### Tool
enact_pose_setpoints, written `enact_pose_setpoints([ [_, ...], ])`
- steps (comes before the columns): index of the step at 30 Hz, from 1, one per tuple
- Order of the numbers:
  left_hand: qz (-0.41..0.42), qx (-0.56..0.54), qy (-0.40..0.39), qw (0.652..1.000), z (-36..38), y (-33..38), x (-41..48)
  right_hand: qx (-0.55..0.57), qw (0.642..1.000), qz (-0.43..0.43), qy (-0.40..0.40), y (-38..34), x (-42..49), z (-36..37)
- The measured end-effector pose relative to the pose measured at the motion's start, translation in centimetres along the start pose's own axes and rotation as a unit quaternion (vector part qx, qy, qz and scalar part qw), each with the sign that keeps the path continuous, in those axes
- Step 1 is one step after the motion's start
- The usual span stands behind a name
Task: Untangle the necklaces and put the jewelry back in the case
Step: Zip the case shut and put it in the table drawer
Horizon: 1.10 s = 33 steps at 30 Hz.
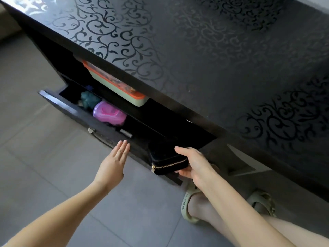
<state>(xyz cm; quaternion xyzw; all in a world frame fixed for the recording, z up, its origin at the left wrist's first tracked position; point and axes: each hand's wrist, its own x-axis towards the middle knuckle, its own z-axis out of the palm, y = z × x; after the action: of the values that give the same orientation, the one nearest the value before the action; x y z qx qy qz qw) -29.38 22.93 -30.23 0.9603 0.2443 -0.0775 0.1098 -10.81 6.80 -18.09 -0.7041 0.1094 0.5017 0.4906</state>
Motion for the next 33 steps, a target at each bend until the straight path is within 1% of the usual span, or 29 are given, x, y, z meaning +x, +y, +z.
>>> enact_pose_setpoints([
  [3,-0.007,-0.016,-0.008,1.000,0.9,-1.7,-3.3,-0.048,0.998,-0.024,0.020,0.9,1.8,1.1],
  [5,-0.004,-0.027,-0.030,0.999,1.4,-2.7,-5.1,-0.126,0.990,-0.061,0.028,1.8,3.1,1.7],
  [6,0.003,-0.032,-0.039,0.999,1.2,-3.1,-5.7,-0.180,0.979,-0.084,0.032,2.2,3.6,1.9],
  [8,0.017,-0.040,-0.056,0.998,0.7,-3.9,-6.9,-0.302,0.945,-0.124,0.024,3.2,5.0,2.3],
  [11,0.031,-0.045,-0.089,0.994,-0.3,-4.3,-8.0,-0.414,0.900,-0.135,-0.001,5.0,6.7,3.7],
  [13,0.037,-0.055,-0.114,0.991,-1.2,-4.1,-8.1,-0.433,0.892,-0.125,-0.020,6.1,7.8,4.3],
  [15,0.033,-0.057,-0.133,0.989,-2.0,-3.8,-7.9,-0.415,0.902,-0.109,-0.044,6.6,8.7,4.9],
  [16,0.031,-0.054,-0.138,0.988,-2.3,-3.7,-7.9,-0.417,0.901,-0.107,-0.052,6.6,9.1,5.0],
  [17,0.029,-0.049,-0.142,0.988,-2.4,-3.6,-7.8,-0.448,0.886,-0.107,-0.057,6.4,9.5,5.0],
  [18,0.024,-0.043,-0.149,0.988,-2.4,-3.5,-7.9,-0.498,0.859,-0.106,-0.057,6.4,10.0,5.1],
  [20,0.016,-0.035,-0.160,0.986,-2.5,-3.2,-8.0,-0.611,0.784,-0.104,-0.034,6.3,10.0,5.4],
  [21,0.012,-0.034,-0.165,0.986,-2.5,-3.0,-7.8,-0.649,0.753,-0.109,-0.023,6.2,9.8,5.6],
  [22,0.009,-0.032,-0.169,0.985,-2.5,-2.8,-7.8,-0.673,0.731,-0.113,-0.016,6.2,9.6,5.8],
  [24,0.009,-0.025,-0.174,0.984,-2.7,-2.5,-7.4,-0.690,0.711,-0.138,0.006,6.1,9.3,5.9],
  [27,0.001,-0.027,-0.164,0.986,-2.8,-2.3,-6.7,-0.680,0.697,-0.223,0.033,5.5,8.9,5.7],
  [30,-0.003,-0.019,-0.142,0.990,-2.5,-1.9,-5.4,-0.672,0.679,-0.295,0.020,5.3,8.3,5.7],
  [33,-0.002,0.018,-0.133,0.991,-2.6,-1.4,-3.0,-0.676,0.658,-0.332,0.005,5.7,7.4,6.1],
])
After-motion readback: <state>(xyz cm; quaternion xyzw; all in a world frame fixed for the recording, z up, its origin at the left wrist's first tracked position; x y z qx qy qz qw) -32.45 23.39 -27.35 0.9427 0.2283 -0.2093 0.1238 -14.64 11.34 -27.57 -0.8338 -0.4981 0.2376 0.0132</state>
